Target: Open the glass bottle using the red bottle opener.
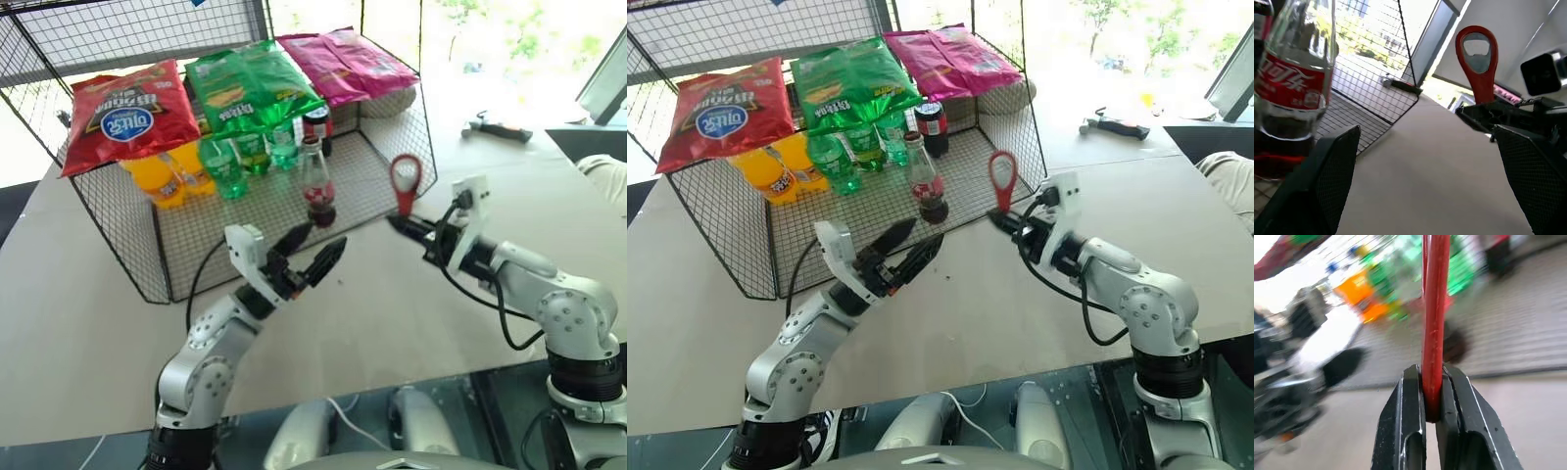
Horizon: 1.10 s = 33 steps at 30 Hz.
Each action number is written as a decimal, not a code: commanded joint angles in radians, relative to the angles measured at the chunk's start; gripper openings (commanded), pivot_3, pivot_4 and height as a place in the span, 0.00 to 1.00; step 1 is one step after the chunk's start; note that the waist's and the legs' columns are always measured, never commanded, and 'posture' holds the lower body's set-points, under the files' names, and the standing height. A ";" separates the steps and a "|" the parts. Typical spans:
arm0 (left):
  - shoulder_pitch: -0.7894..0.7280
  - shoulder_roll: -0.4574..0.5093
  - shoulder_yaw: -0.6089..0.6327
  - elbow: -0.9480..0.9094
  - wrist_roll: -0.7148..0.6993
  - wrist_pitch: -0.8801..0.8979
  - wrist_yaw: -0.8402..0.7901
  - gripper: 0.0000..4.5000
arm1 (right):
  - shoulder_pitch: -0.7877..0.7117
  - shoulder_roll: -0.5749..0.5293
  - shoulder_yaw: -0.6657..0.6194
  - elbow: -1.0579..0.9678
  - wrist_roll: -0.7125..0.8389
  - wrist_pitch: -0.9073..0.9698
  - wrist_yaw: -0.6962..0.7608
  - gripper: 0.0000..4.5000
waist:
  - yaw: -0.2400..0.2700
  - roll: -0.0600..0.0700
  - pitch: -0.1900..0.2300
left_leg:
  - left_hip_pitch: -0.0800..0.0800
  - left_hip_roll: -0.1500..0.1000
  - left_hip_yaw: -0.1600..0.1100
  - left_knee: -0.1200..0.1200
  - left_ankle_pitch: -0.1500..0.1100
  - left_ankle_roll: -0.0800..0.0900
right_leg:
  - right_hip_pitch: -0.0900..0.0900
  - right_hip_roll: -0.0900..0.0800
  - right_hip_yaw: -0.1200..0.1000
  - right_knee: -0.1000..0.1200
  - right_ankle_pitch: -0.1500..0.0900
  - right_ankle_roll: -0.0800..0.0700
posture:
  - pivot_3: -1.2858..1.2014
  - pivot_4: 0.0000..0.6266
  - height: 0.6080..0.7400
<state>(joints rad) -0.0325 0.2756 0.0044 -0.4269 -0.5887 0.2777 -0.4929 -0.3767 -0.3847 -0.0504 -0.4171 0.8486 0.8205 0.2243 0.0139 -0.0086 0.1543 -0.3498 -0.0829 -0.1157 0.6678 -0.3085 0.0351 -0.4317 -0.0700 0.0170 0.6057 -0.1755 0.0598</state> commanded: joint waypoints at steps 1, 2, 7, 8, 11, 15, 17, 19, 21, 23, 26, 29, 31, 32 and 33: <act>-0.035 0.014 -0.035 0.021 0.229 -0.174 0.041 0.99 | -0.004 0.002 0.047 -0.004 -0.166 -0.151 0.019 0.00 | 0.000 0.000 0.000 | 0.000 0.000 0.000 0.000 0.000 0.000 | 0.000 0.000 0.000 0.000 0.000 0.000 | 0.52 0.24 1.00; -0.043 0.001 -0.032 0.038 0.254 -0.207 0.055 0.99 | -0.002 0.003 0.058 0.003 -0.196 -0.173 0.027 0.00 | 0.000 0.000 0.000 | 0.000 0.000 0.000 0.000 0.000 0.000 | 0.000 0.000 0.000 0.000 0.000 0.000 | 0.52 0.24 1.00; -0.110 -0.039 -0.024 0.130 0.378 -0.314 0.126 0.99 | 0.011 0.033 0.075 0.035 -0.273 -0.239 0.052 0.00 | 0.001 0.000 0.000 | 0.000 0.000 -0.001 -0.001 0.000 0.000 | 0.000 0.000 0.000 0.000 0.000 0.000 | 0.52 0.24 1.00; -0.116 -0.047 -0.021 0.141 0.382 -0.323 0.132 0.99 | 0.012 0.039 0.075 0.038 -0.282 -0.243 0.057 0.00 | 0.001 0.000 0.000 | -0.001 0.000 -0.001 -0.001 0.000 0.000 | -0.001 0.000 -0.001 0.000 0.000 0.000 | 0.52 0.24 1.00; -0.156 -0.059 -0.033 0.206 0.431 -0.350 0.149 0.99 | 0.013 0.052 0.074 0.046 -0.309 -0.258 0.069 0.00 | 0.000 0.000 0.000 | -0.001 0.000 -0.001 -0.001 0.000 0.000 | -0.001 0.000 -0.001 -0.001 0.000 0.000 | 0.52 0.24 1.00; -0.224 -0.097 -0.054 0.318 0.459 -0.364 0.161 0.99 | 0.016 0.064 0.071 0.056 -0.334 -0.273 0.081 0.00 | 0.002 0.000 0.000 | -0.001 0.000 -0.002 -0.001 0.000 0.000 | -0.001 0.000 -0.001 0.000 0.000 0.000 | 0.52 0.24 1.00; -0.252 -0.115 -0.047 0.367 0.470 -0.381 0.177 0.99 | 0.016 0.071 0.070 0.057 -0.345 -0.275 0.084 0.00 | 0.000 0.000 0.000 | -0.001 -0.001 -0.002 0.000 0.000 0.000 | -0.001 0.000 -0.001 0.000 0.000 0.000 | 0.52 0.24 1.00; -0.286 -0.124 -0.046 0.422 0.496 -0.399 0.194 0.99 | 0.016 0.078 0.068 0.057 -0.354 -0.276 0.087 0.00 | -0.001 0.000 0.000 | -0.001 -0.001 -0.002 0.000 0.000 0.000 | -0.001 0.000 -0.001 0.000 0.000 0.000 | 0.52 0.24 1.00; -0.313 -0.134 -0.044 0.467 0.502 -0.417 0.200 0.99 | 0.018 0.082 0.068 0.057 -0.359 -0.278 0.090 0.00 | -0.001 0.000 0.000 | -0.001 0.000 -0.002 0.000 0.000 0.000 | -0.002 0.000 -0.001 0.000 0.000 0.000 | 0.52 0.24 1.00; -0.346 -0.145 -0.035 0.517 0.505 -0.435 0.214 0.99 | 0.021 0.086 0.069 0.058 -0.366 -0.281 0.093 0.00 | 0.000 0.000 0.000 | -0.001 0.000 -0.002 0.000 0.000 0.000 | -0.002 0.000 -0.001 0.001 0.000 0.000 | 0.52 0.24 1.00; -0.391 -0.154 -0.018 0.582 0.507 -0.466 0.238 0.99 | 0.026 0.092 0.074 0.056 -0.376 -0.286 0.098 0.00 | -0.001 0.000 0.000 | -0.002 -0.001 -0.002 0.000 0.000 0.000 | -0.002 0.000 -0.001 0.001 0.000 0.000 | 0.52 0.24 1.00; -0.433 -0.153 -0.006 0.649 0.512 -0.489 0.255 0.99 | 0.030 0.098 0.073 0.053 -0.384 -0.286 0.099 0.00 | -0.001 0.000 0.000 | -0.002 -0.001 -0.002 0.000 0.000 0.000 | -0.002 0.000 -0.001 0.001 0.000 0.000 | 0.52 0.24 1.00; -0.465 -0.156 0.005 0.705 0.516 -0.502 0.269 0.99 | 0.033 0.101 0.071 0.050 -0.389 -0.285 0.100 0.00 | 0.000 0.000 0.000 | -0.002 -0.001 -0.002 0.000 0.000 0.000 | -0.002 0.000 -0.001 0.001 0.000 0.000 | 0.52 0.24 1.00; -0.476 -0.157 0.007 0.726 0.520 -0.509 0.275 0.99 | 0.034 0.103 0.070 0.049 -0.391 -0.284 0.101 0.00 | -0.001 0.000 0.000 | -0.002 -0.001 -0.002 0.000 0.000 0.000 | -0.002 0.000 -0.001 0.001 0.000 0.000 | 0.52 0.24 1.00; -0.486 -0.157 0.008 0.747 0.524 -0.515 0.281 0.99 | 0.035 0.103 0.070 0.048 -0.393 -0.284 0.101 0.00 | -0.001 0.000 0.000 | -0.002 -0.001 -0.002 0.000 0.000 0.000 | -0.002 0.000 -0.001 0.001 0.000 0.000 | 0.52 0.24 1.00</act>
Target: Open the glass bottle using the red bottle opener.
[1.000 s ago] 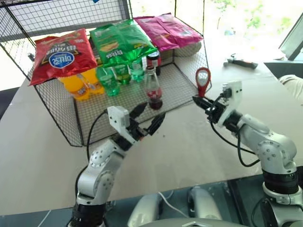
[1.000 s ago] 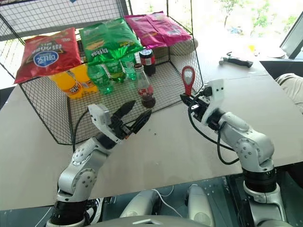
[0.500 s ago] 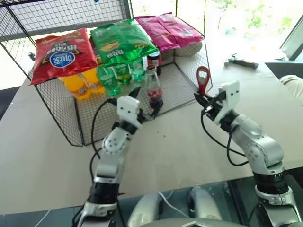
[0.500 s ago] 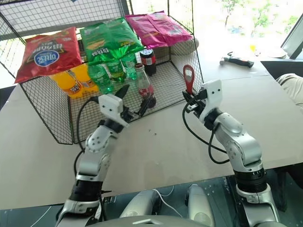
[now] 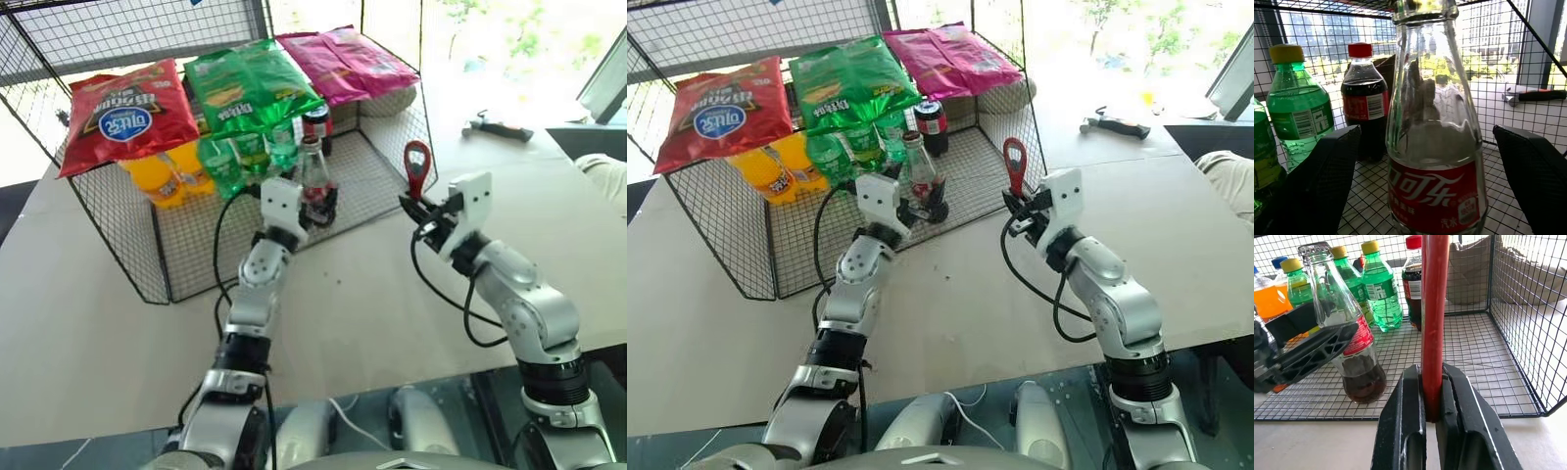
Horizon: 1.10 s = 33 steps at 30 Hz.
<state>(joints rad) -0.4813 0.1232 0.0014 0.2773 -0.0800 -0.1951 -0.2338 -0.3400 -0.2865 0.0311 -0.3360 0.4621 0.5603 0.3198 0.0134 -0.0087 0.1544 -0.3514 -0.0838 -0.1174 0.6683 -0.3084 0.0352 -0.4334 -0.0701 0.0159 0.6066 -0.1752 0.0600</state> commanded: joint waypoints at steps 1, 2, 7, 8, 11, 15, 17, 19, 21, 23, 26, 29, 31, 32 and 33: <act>-0.053 -0.008 0.016 0.073 0.015 -0.050 0.028 0.99 | -0.001 0.006 -0.012 -0.034 -0.008 -0.023 0.006 0.00 | 0.000 0.000 0.000 | 0.000 0.000 0.000 0.000 0.000 0.000 | 0.000 0.000 0.000 0.000 0.000 0.000 | 0.52 0.24 1.00; -0.064 -0.010 0.019 0.094 0.014 -0.057 0.031 0.99 | -0.001 0.007 -0.013 -0.034 -0.009 -0.022 0.006 0.00 | 0.000 0.000 0.000 | 0.000 0.000 0.000 0.000 0.000 0.000 | 0.000 0.000 0.000 0.000 0.000 0.000 | 0.52 0.24 1.00; -0.129 -0.012 0.030 0.204 0.008 -0.084 0.031 0.99 | 0.000 0.014 -0.013 -0.040 -0.016 -0.016 0.006 0.00 | 0.000 0.000 0.000 | 0.000 0.000 0.000 0.000 0.000 0.000 | 0.000 0.000 0.000 0.000 0.000 0.000 | 0.52 0.24 1.00; -0.140 -0.012 0.028 0.219 0.006 -0.095 0.024 0.99 | 0.000 0.016 -0.011 -0.041 -0.018 -0.015 0.006 0.00 | -0.001 0.000 0.000 | 0.000 0.000 0.000 0.000 0.000 0.000 | 0.000 0.000 0.000 0.000 0.000 0.000 | 0.52 0.24 1.00; -0.157 -0.015 0.027 0.249 -0.002 -0.109 0.007 0.75 | 0.000 0.021 -0.010 -0.042 -0.021 -0.013 0.006 0.00 | -0.002 0.000 0.000 | 0.000 0.000 0.000 0.000 0.000 0.000 | 0.000 0.000 0.000 0.001 0.000 0.000 | 0.52 0.24 1.00; -0.169 -0.017 0.029 0.278 -0.003 -0.123 -0.008 0.59 | -0.002 0.025 -0.008 -0.042 -0.022 -0.011 0.007 0.00 | -0.002 0.000 0.000 | 0.000 0.000 0.000 0.000 0.000 0.000 | 0.000 0.000 0.000 0.000 0.000 0.000 | 0.52 0.24 1.00; -0.171 -0.018 0.031 0.283 -0.007 -0.126 -0.016 0.59 | -0.002 0.026 -0.006 -0.042 -0.023 -0.011 0.007 0.00 | -0.002 0.000 0.000 | 0.000 0.000 0.000 0.000 0.000 0.000 | 0.000 0.000 0.000 0.001 0.000 0.000 | 0.52 0.24 1.00; -0.168 -0.020 0.032 0.276 -0.013 -0.123 -0.026 0.59 | -0.001 0.027 -0.006 -0.044 -0.024 -0.009 0.007 0.00 | -0.002 0.000 0.000 | 0.000 0.000 0.000 0.000 0.000 0.000 | 0.000 0.000 0.000 0.001 0.000 0.000 | 0.52 0.24 1.00; -0.141 -0.027 0.022 0.210 -0.046 -0.100 -0.075 0.59 | -0.001 0.026 -0.007 -0.045 -0.024 -0.008 0.006 0.00 | -0.002 0.000 0.000 | 0.000 0.000 0.000 0.000 0.000 0.000 | 0.000 0.000 0.000 0.001 0.000 0.000 | 0.52 0.24 1.00; -0.098 -0.031 -0.003 0.102 -0.097 -0.058 -0.154 0.59 | -0.004 0.024 -0.012 -0.040 -0.026 -0.010 0.005 0.00 | -0.002 0.000 0.000 | 0.000 0.000 0.000 0.000 0.000 0.000 | 0.000 0.000 0.000 0.001 0.000 0.000 | 0.52 0.24 1.00; -0.040 -0.016 -0.049 -0.037 -0.131 0.006 -0.241 0.59 | -0.006 0.020 -0.020 -0.035 -0.028 -0.012 0.006 0.00 | -0.002 0.000 0.000 | -0.004 0.000 0.000 0.001 0.000 0.000 | -0.004 0.000 0.000 0.001 0.000 0.000 | 0.52 0.24 1.00; 0.026 0.007 -0.097 -0.173 -0.156 0.077 -0.315 0.59 | -0.008 0.017 -0.025 -0.030 -0.030 -0.015 0.009 0.00 | -0.004 0.000 0.000 | -0.013 -0.001 0.000 0.003 0.000 0.000 | -0.012 0.000 0.001 0.003 0.000 0.000 | 0.52 0.24 1.00; 0.050 0.016 -0.112 -0.225 -0.163 0.111 -0.338 0.59 | -0.008 0.018 -0.027 -0.029 -0.031 -0.015 0.010 0.00 | -0.006 0.000 0.000 | -0.013 0.000 0.001 0.002 0.000 0.000 | -0.013 0.000 0.001 0.003 0.000 0.000 | 0.52 0.24 1.00; 0.071 0.022 -0.125 -0.259 -0.164 0.125 -0.352 0.59 | -0.008 0.018 -0.027 -0.028 -0.031 -0.016 0.011 0.00 | -0.006 0.000 0.000 | -0.013 0.000 0.001 0.002 0.000 0.000 | -0.014 0.000 0.002 0.003 0.000 0.000 | 0.52 0.24 1.00; 0.088 0.026 -0.136 -0.287 -0.167 0.141 -0.361 0.59 | -0.009 0.019 -0.027 -0.026 -0.032 -0.016 0.011 0.00 | -0.007 0.000 0.000 | -0.013 0.000 0.001 0.002 0.000 0.000 | -0.014 0.000 0.002 0.003 0.000 0.000 | 0.52 0.24 1.00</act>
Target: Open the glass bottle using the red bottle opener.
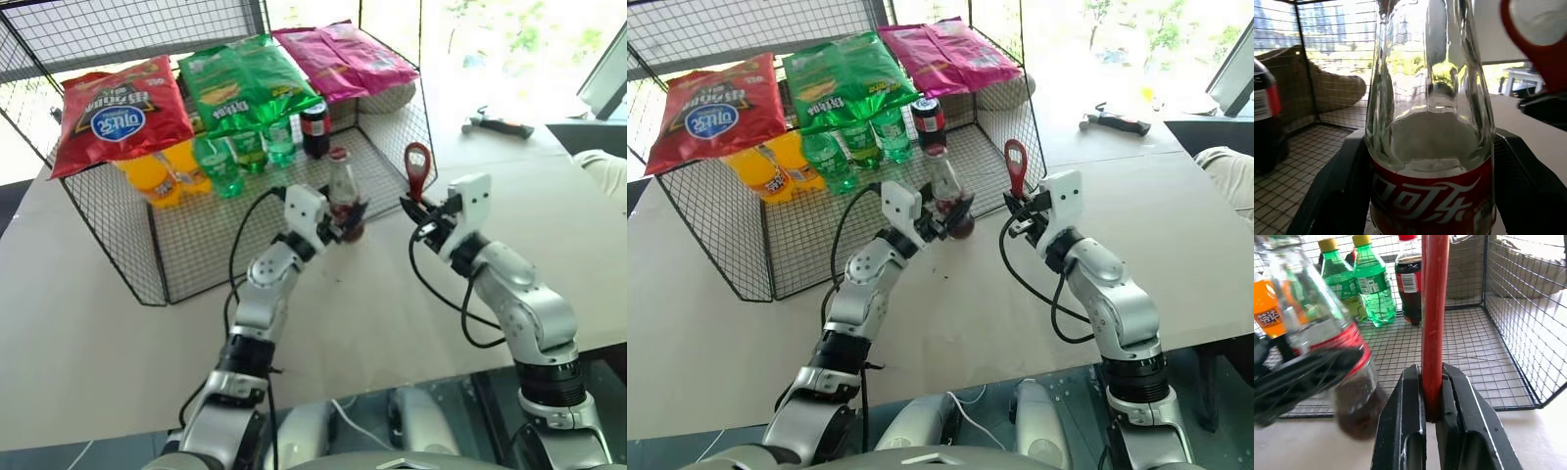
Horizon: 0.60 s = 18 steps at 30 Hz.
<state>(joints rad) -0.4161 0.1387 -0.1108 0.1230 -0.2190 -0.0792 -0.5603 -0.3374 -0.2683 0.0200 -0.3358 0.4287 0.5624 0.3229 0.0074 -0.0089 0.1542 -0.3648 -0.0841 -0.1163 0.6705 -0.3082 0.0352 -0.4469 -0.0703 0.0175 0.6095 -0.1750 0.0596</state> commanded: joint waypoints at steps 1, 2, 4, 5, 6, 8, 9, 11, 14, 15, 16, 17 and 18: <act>0.036 0.013 -0.034 -0.153 -0.028 0.042 -0.041 0.59 | -0.012 0.002 -0.016 -0.025 0.000 -0.020 0.008 0.00 | -0.002 0.000 0.000 | 0.000 0.000 0.000 0.000 0.000 0.000 | 0.000 0.000 0.000 0.000 0.000 0.000 | 0.52 0.24 1.00; 0.049 0.013 -0.045 -0.167 -0.033 0.057 -0.052 0.59 | -0.013 0.004 -0.015 -0.022 -0.002 -0.021 0.008 0.00 | -0.002 0.000 0.000 | 0.001 0.000 0.001 0.000 0.000 0.000 | 0.000 0.000 0.001 0.001 0.000 0.000 | 0.52 0.24 1.00; 0.067 0.009 -0.065 -0.180 -0.041 0.084 -0.069 0.59 | -0.016 0.006 -0.014 -0.018 -0.004 -0.024 0.008 0.00 | -0.003 0.000 0.000 | 0.001 0.000 0.001 0.000 0.000 0.000 | 0.000 0.000 0.001 0.001 0.000 0.000 | 0.52 0.24 1.00; 0.071 0.007 -0.070 -0.182 -0.045 0.094 -0.075 0.59 | -0.017 0.006 -0.015 -0.016 -0.004 -0.025 0.009 0.00 | -0.003 0.000 0.000 | 0.001 0.000 0.001 0.000 0.000 0.000 | 0.000 0.000 0.001 0.001 0.000 0.000 | 0.52 0.24 1.00; 0.075 0.005 -0.073 -0.182 -0.047 0.100 -0.080 0.59 | -0.017 0.006 -0.016 -0.016 -0.005 -0.026 0.011 0.00 | -0.003 0.000 0.000 | 0.001 0.000 0.001 0.000 0.000 0.000 | 0.000 0.000 0.001 0.001 0.000 0.000 | 0.52 0.24 1.00; 0.084 0.011 -0.088 -0.173 -0.023 0.091 -0.091 0.59 | -0.018 0.005 -0.018 -0.015 -0.006 -0.027 0.012 0.00 | -0.002 0.000 -0.001 | 0.001 0.000 0.001 0.001 0.000 0.000 | 0.000 0.000 0.001 0.001 0.000 0.000 | 0.52 0.24 1.00; 0.088 0.014 -0.093 -0.169 -0.016 0.086 -0.097 0.59 | -0.018 0.004 -0.019 -0.015 -0.007 -0.027 0.011 0.00 | -0.002 0.000 -0.001 | 0.001 0.000 0.001 0.001 0.000 0.000 | 0.000 0.000 0.001 0.001 0.000 0.000 | 0.52 0.24 1.00; 0.092 0.022 -0.101 -0.161 -0.001 0.077 -0.101 0.59 | -0.018 0.003 -0.022 -0.015 -0.009 -0.026 0.011 0.00 | -0.002 0.000 -0.001 | 0.001 0.000 0.001 0.001 0.000 0.000 | 0.000 0.000 0.001 0.001 0.000 0.000 | 0.52 0.24 1.00; 0.091 0.023 -0.101 -0.151 0.007 0.064 -0.102 0.59 | -0.017 0.000 -0.026 -0.016 -0.011 -0.027 0.011 0.00 | -0.002 0.000 -0.001 | 0.001 0.000 0.001 0.000 0.000 0.000 | 0.000 0.000 0.001 0.001 0.000 0.000 | 0.52 0.24 1.00; 0.089 0.024 -0.100 -0.149 0.007 0.058 -0.106 0.59 | -0.017 -0.001 -0.027 -0.016 -0.013 -0.028 0.009 0.00 | -0.002 0.000 -0.001 | 0.001 0.000 0.001 0.000 0.000 0.000 | 0.000 0.000 0.001 0.001 0.000 0.000 | 0.52 0.24 1.00; 0.087 0.023 -0.099 -0.147 0.005 0.054 -0.109 0.59 | -0.017 -0.002 -0.029 -0.017 -0.015 -0.029 0.009 0.00 | -0.002 0.000 -0.001 | 0.001 0.000 0.001 0.001 0.000 0.000 | 0.000 0.000 0.001 0.001 0.000 0.000 | 0.52 0.24 1.00; 0.085 0.023 -0.098 -0.146 0.006 0.049 -0.111 0.82 | -0.018 -0.003 -0.030 -0.016 -0.017 -0.031 0.009 0.00 | -0.001 0.000 -0.001 | 0.001 0.000 0.001 0.001 0.000 0.000 | 0.000 0.000 0.001 0.001 0.000 0.000 | 0.52 0.24 1.00; 0.082 0.022 -0.099 -0.145 0.007 0.045 -0.113 0.87 | -0.019 -0.005 -0.031 -0.016 -0.022 -0.035 0.009 0.00 | -0.001 0.000 -0.001 | 0.001 0.000 0.001 0.001 0.000 0.000 | 0.000 0.000 0.001 0.001 0.000 0.000 | 0.52 0.24 1.00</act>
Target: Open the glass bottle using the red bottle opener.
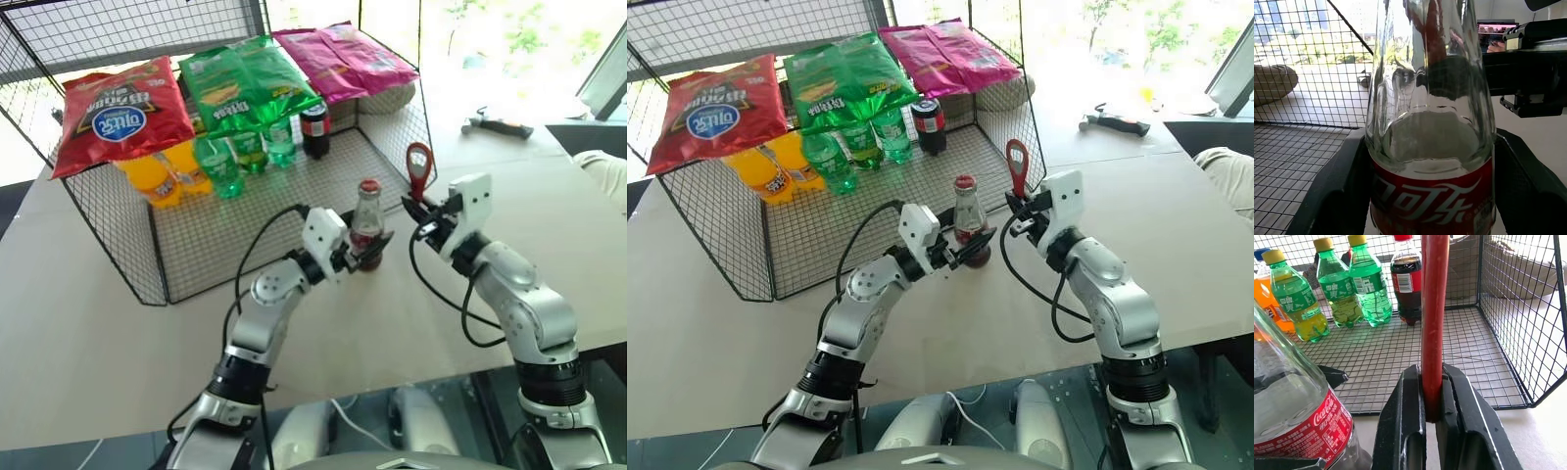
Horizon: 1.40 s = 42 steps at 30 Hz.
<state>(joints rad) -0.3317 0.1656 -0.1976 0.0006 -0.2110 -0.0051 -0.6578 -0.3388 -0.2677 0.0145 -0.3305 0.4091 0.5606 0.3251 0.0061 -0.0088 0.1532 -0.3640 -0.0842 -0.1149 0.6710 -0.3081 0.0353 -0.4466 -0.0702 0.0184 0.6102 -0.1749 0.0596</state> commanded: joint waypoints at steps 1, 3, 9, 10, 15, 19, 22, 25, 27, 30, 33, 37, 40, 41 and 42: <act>-0.004 -0.007 -0.012 -0.022 0.001 -0.035 -0.015 0.98 | -0.019 -0.009 -0.027 -0.019 -0.010 -0.039 0.008 0.00 | 0.000 0.000 0.000 | 0.000 0.000 0.000 0.000 0.000 0.000 | 0.000 0.000 0.000 0.000 0.000 0.000 | 0.52 0.24 1.00; -0.007 -0.012 -0.009 -0.026 0.004 -0.044 -0.009 0.99 | -0.022 -0.015 -0.039 -0.016 -0.013 -0.042 0.008 0.00 | 0.000 0.000 0.000 | 0.000 0.000 0.000 0.000 0.000 0.000 | 0.000 0.000 0.000 0.000 0.000 0.000 | 0.52 0.24 1.00; -0.021 -0.045 0.015 -0.082 -0.055 -0.036 -0.010 0.99 | -0.016 -0.030 -0.067 -0.015 -0.014 -0.042 0.004 0.00 | 0.001 0.000 0.000 | 0.000 0.000 0.000 0.000 0.000 0.000 | 0.000 0.000 0.000 0.000 0.000 0.000 | 0.52 0.24 1.00; -0.027 -0.050 0.019 -0.089 -0.064 -0.032 -0.008 0.99 | -0.014 -0.031 -0.069 -0.016 -0.014 -0.042 0.004 0.00 | 0.001 0.000 0.000 | 0.000 0.000 0.000 0.000 0.000 0.000 | 0.000 0.000 0.000 0.000 0.000 0.000 | 0.52 0.24 1.00; -0.047 -0.055 0.024 -0.100 -0.070 -0.031 0.001 0.99 | -0.008 -0.031 -0.075 -0.019 -0.015 -0.039 0.000 0.00 | 0.004 0.000 -0.001 | 0.000 0.000 0.001 0.001 0.000 0.000 | 0.000 0.000 0.001 0.001 0.000 0.000 | 0.52 0.24 1.00; -0.045 -0.046 0.019 -0.098 -0.069 -0.035 -0.004 0.99 | -0.006 -0.030 -0.076 -0.021 -0.015 -0.037 -0.003 0.00 | 0.004 0.000 -0.001 | 0.001 0.000 0.001 0.001 0.000 0.000 | 0.000 0.000 0.001 0.001 0.000 0.000 | 0.52 0.24 1.00; -0.043 -0.045 0.018 -0.096 -0.070 -0.040 -0.005 0.99 | -0.006 -0.029 -0.075 -0.022 -0.017 -0.037 -0.004 0.00 | 0.004 0.000 -0.001 | 0.001 0.000 0.001 0.001 0.000 0.000 | 0.000 0.000 0.001 0.001 0.000 0.000 | 0.52 0.24 1.00; -0.045 -0.048 0.018 -0.085 -0.068 -0.048 -0.004 0.99 | -0.009 -0.032 -0.076 -0.020 -0.019 -0.036 -0.003 0.00 | 0.004 0.000 -0.001 | 0.001 0.000 0.001 0.001 0.000 0.000 | 0.000 0.000 0.001 0.001 0.000 0.000 | 0.52 0.24 1.00; -0.047 -0.052 0.019 -0.076 -0.068 -0.052 -0.002 0.88 | -0.012 -0.037 -0.072 -0.021 -0.024 -0.037 0.003 0.00 | 0.004 0.000 -0.001 | 0.001 0.000 0.001 0.001 0.000 0.000 | 0.000 0.000 0.001 0.001 0.000 0.000 | 0.52 0.24 1.00; -0.042 -0.049 0.013 -0.062 -0.055 -0.047 0.001 0.61 | -0.017 -0.059 -0.036 -0.027 -0.064 -0.071 0.026 0.00 | 0.004 0.000 -0.001 | 0.001 0.000 0.001 0.002 0.000 0.000 | 0.000 0.000 0.001 0.001 0.000 0.000 | 0.52 0.24 1.00; -0.033 -0.040 0.001 -0.053 -0.039 -0.046 -0.001 0.35 | -0.019 -0.110 0.046 -0.022 -0.198 -0.185 0.047 0.00 | 0.004 0.000 -0.002 | 0.001 0.000 0.002 0.002 0.000 0.000 | 0.001 0.000 0.001 0.001 0.000 0.000 | 0.52 0.24 1.00; -0.028 -0.032 -0.004 -0.047 -0.027 -0.050 0.004 0.32 | -0.010 -0.182 0.154 0.031 -0.437 -0.437 0.024 0.00 | 0.005 -0.001 -0.006 | 0.003 0.000 0.002 0.002 0.000 0.000 | 0.003 0.000 0.001 0.001 0.000 0.000 | 0.52 0.24 1.00; -0.032 -0.027 0.000 -0.041 -0.026 -0.050 0.008 0.32 | -0.011 -0.198 0.194 0.066 -0.571 -0.584 -0.027 0.00 | 0.005 -0.001 -0.006 | 0.005 0.000 0.002 0.003 0.000 0.000 | 0.005 0.001 0.001 0.001 0.000 0.000 | 0.52 0.24 1.00; -0.033 -0.027 0.002 -0.039 -0.026 -0.050 0.008 0.32 | -0.010 -0.201 0.203 0.077 -0.608 -0.622 -0.038 0.00 | 0.005 -0.001 -0.006 | 0.005 0.000 0.002 0.004 0.000 0.000 | 0.005 0.001 0.001 0.002 0.000 0.000 | 0.52 0.24 1.00; -0.035 -0.026 0.004 -0.036 -0.027 -0.051 0.008 0.32 | -0.009 -0.204 0.210 0.092 -0.641 -0.659 -0.050 0.00 | 0.005 -0.001 -0.007 | 0.005 0.000 0.002 0.004 0.000 0.000 | 0.005 0.001 0.001 0.002 0.001 0.000 | 0.52 0.24 1.00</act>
<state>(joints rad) -0.3738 0.1287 -0.1869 -0.0566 -0.2583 -0.0670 -0.6498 -0.3410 -0.4642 0.2212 -0.2347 -0.1683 -0.0144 0.3072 0.0114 -0.0098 0.1465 -0.3594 -0.0842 -0.1130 0.6757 -0.3080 0.0353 -0.4417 -0.0695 0.0193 0.6123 -0.1742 0.0597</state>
